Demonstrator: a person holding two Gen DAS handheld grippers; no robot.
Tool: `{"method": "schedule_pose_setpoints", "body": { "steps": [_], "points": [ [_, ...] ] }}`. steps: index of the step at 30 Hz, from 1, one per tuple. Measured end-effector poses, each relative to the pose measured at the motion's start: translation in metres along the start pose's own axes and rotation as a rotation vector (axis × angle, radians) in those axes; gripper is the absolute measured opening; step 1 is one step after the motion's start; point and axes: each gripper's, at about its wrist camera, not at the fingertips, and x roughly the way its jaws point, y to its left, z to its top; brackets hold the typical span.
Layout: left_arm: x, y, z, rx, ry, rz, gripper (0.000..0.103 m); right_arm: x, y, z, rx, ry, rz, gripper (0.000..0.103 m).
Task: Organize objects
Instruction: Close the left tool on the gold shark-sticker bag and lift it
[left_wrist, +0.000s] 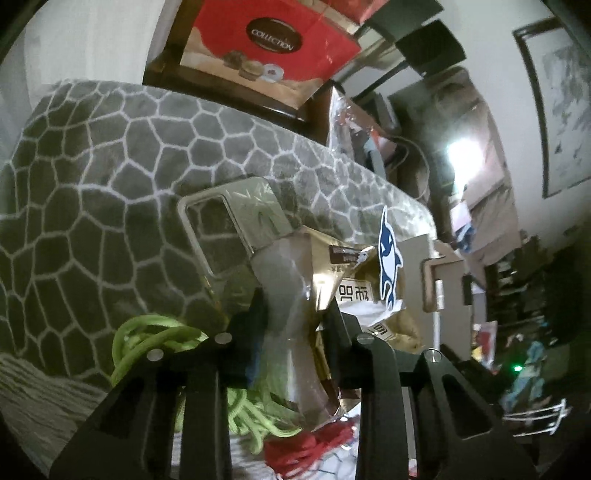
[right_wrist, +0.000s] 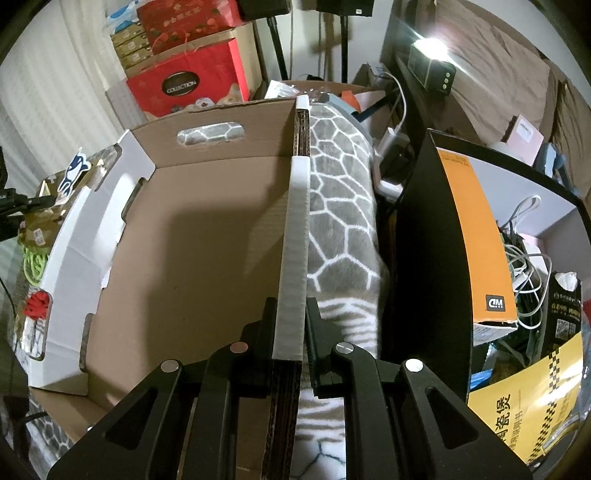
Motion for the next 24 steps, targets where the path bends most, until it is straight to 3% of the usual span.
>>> {"method": "schedule_pose_setpoints", "body": {
  "steps": [10, 18, 24],
  "points": [
    [-0.019, -0.028, -0.003, -0.031, -0.010, -0.120, 0.025, -0.002, -0.001, -0.001, 0.010, 0.003, 0.008, 0.013],
    [-0.028, -0.063, 0.002, 0.013, -0.054, -0.106, 0.024, -0.008, -0.007, 0.000, 0.044, 0.008, -0.013, 0.012],
    [-0.034, -0.059, 0.004, -0.002, -0.063, -0.116, 0.023, -0.009, -0.005, 0.000, 0.034, 0.009, -0.024, 0.011]
  ]
}}
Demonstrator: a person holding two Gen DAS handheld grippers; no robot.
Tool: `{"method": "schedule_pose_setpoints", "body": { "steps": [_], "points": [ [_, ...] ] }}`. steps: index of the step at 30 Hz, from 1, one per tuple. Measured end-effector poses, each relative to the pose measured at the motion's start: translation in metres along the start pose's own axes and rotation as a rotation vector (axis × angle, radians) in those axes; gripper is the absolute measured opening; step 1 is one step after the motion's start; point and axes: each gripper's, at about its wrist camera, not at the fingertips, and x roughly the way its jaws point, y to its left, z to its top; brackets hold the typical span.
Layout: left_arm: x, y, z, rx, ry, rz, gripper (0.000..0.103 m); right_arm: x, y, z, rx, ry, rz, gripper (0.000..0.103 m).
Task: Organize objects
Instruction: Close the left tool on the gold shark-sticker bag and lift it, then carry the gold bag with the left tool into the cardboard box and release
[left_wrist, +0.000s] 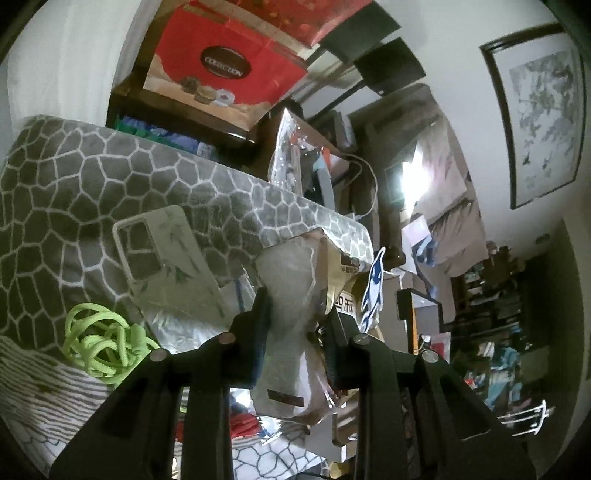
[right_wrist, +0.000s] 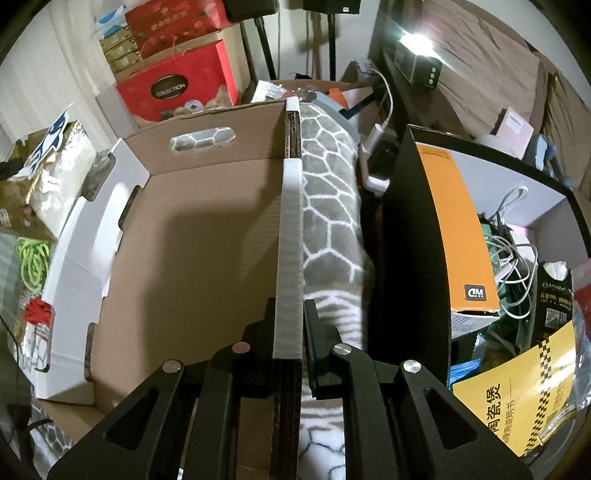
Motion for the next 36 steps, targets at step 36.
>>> {"method": "schedule_pose_setpoints", "body": {
  "steps": [36],
  "points": [
    [0.051, -0.076, -0.028, 0.014, 0.068, -0.151, 0.023, -0.021, 0.005, -0.006, -0.023, -0.020, -0.030, 0.010]
  ]
}}
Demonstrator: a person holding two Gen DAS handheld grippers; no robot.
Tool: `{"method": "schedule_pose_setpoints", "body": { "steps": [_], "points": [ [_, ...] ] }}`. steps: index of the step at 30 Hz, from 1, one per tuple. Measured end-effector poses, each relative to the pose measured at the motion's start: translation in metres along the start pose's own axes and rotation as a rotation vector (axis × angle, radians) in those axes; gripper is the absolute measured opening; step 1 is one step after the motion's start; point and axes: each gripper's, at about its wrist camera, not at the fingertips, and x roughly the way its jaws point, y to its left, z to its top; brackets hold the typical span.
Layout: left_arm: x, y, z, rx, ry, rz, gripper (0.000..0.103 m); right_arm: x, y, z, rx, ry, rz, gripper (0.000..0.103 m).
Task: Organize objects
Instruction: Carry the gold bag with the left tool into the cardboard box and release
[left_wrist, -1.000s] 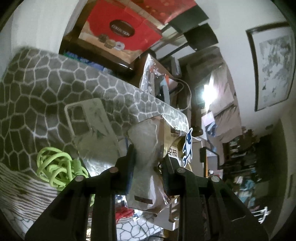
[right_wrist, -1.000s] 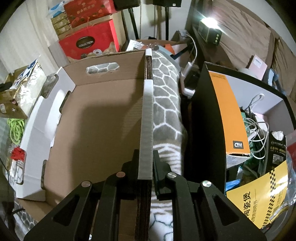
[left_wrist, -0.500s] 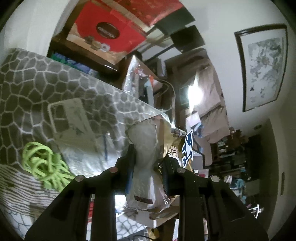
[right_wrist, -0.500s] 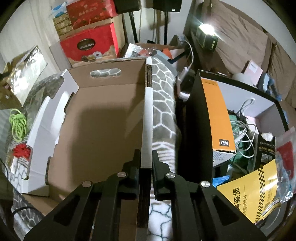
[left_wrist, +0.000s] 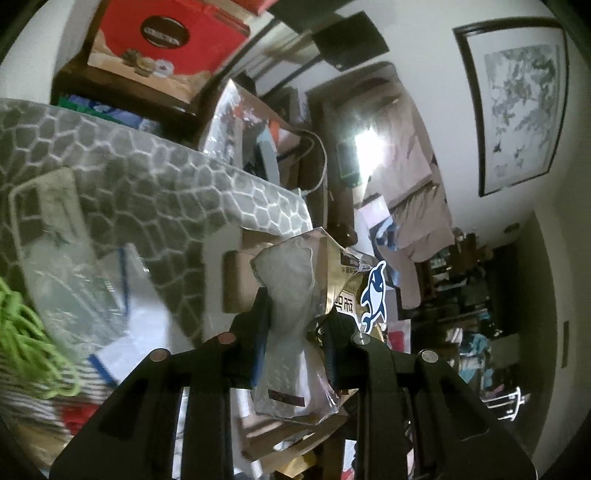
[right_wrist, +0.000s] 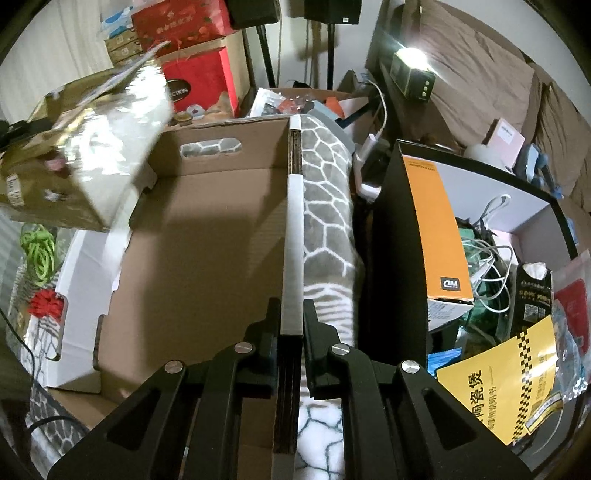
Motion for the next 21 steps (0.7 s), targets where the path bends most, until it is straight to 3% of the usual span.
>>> {"method": "schedule_pose_setpoints", "body": {
  "steps": [11, 21],
  "points": [
    [0.049, -0.003, -0.010, -0.009, 0.010, 0.016, 0.023, 0.001, 0.003, 0.001, -0.002, 0.000, 0.004, 0.010],
    [0.074, 0.000, -0.014, 0.017, -0.024, 0.078, 0.023, 0.002, 0.004, 0.001, -0.002, -0.004, 0.013, 0.010]
  ]
}}
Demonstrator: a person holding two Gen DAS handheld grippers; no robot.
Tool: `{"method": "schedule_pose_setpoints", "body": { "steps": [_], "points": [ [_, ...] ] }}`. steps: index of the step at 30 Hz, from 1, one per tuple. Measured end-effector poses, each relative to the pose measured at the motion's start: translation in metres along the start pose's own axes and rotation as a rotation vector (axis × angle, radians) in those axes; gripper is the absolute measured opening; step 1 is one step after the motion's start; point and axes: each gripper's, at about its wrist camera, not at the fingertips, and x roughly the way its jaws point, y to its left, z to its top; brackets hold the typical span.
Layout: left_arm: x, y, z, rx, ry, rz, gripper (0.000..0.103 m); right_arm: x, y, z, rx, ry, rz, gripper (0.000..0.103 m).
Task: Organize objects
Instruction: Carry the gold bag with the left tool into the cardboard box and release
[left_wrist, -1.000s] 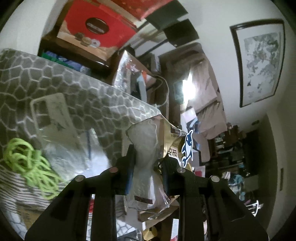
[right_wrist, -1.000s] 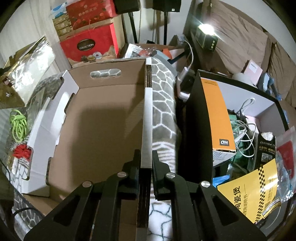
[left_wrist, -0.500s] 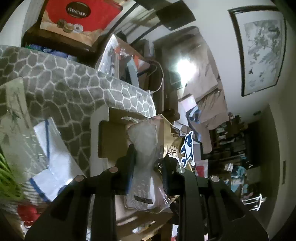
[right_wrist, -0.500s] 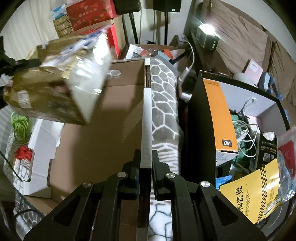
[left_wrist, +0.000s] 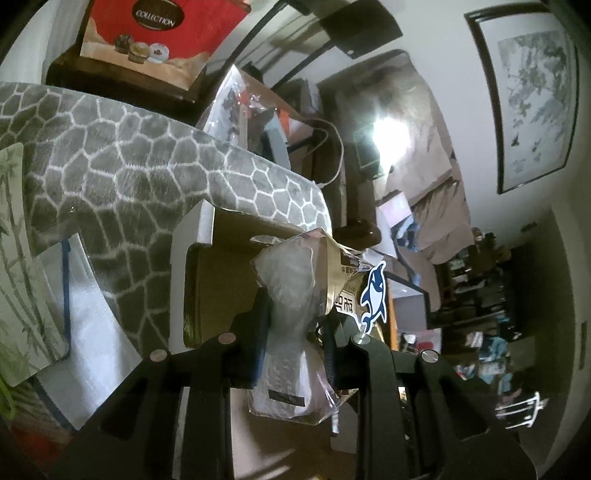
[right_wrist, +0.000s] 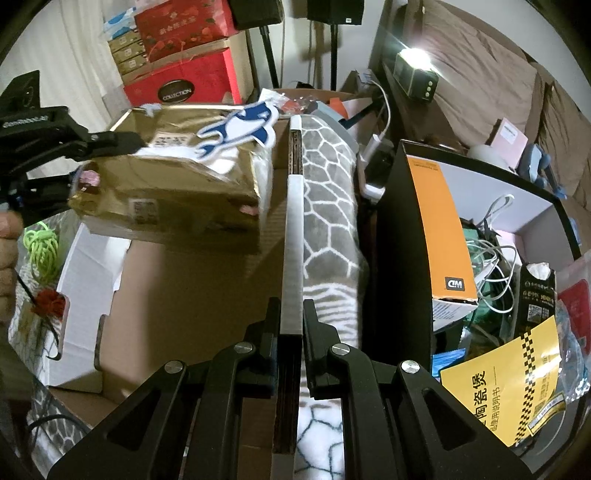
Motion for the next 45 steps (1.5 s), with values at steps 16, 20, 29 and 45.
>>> {"method": "schedule_pose_setpoints", "body": {
  "steps": [16, 20, 29, 45],
  "points": [
    [0.013, -0.020, -0.009, 0.113, -0.036, 0.183, 0.038, 0.000, 0.000, -0.001, 0.002, -0.004, 0.005, 0.010],
    [0.001, -0.026, -0.008, 0.129, -0.060, 0.217, 0.064, 0.000, 0.000, -0.002, 0.004, -0.003, 0.009, 0.010],
    [-0.027, -0.026, 0.001, 0.201, -0.058, 0.252, 0.067, 0.000, -0.001, -0.002, 0.003, -0.004, 0.009, 0.010],
    [-0.046, -0.026, -0.032, 0.434, -0.009, 0.350, 0.070, 0.000, -0.001, -0.003, 0.004, 0.001, 0.003, 0.010]
  ]
}}
